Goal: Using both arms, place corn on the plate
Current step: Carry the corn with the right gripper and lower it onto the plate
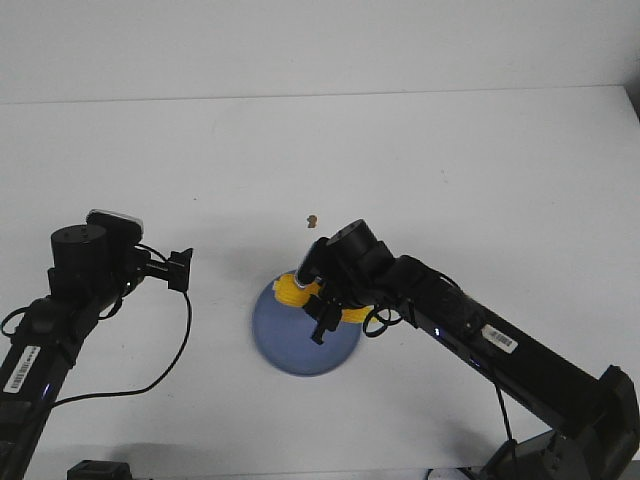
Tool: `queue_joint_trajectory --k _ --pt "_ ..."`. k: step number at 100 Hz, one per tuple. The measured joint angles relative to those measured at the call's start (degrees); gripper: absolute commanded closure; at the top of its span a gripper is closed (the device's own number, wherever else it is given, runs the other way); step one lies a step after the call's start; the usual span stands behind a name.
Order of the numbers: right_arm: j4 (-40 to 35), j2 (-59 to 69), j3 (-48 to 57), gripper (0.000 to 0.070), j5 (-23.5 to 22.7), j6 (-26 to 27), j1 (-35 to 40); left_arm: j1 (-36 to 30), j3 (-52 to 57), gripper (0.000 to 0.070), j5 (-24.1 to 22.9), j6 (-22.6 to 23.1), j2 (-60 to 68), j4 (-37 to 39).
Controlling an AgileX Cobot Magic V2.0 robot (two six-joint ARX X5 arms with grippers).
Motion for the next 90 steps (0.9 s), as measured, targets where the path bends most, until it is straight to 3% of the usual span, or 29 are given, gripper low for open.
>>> queue_joint_trajectory --k 27,44,51,90 --pt "1.4 5.5 0.0 0.0468 4.0 4.7 0.8 0.0 0.0 0.0033 0.0 -0.5 0.0 0.0" --pt "1.4 6.0 -0.1 0.0266 4.1 5.5 0.8 0.0 0.0 0.0033 0.0 -0.6 0.0 0.0" --pt "1.5 6.0 -0.1 0.0226 4.1 6.0 0.9 0.0 0.0 0.0033 0.0 -0.6 0.0 0.0" --pt "1.5 6.0 -0.1 0.0198 4.0 8.1 0.9 0.0 0.0 0.0033 0.0 -0.9 0.0 -0.1"
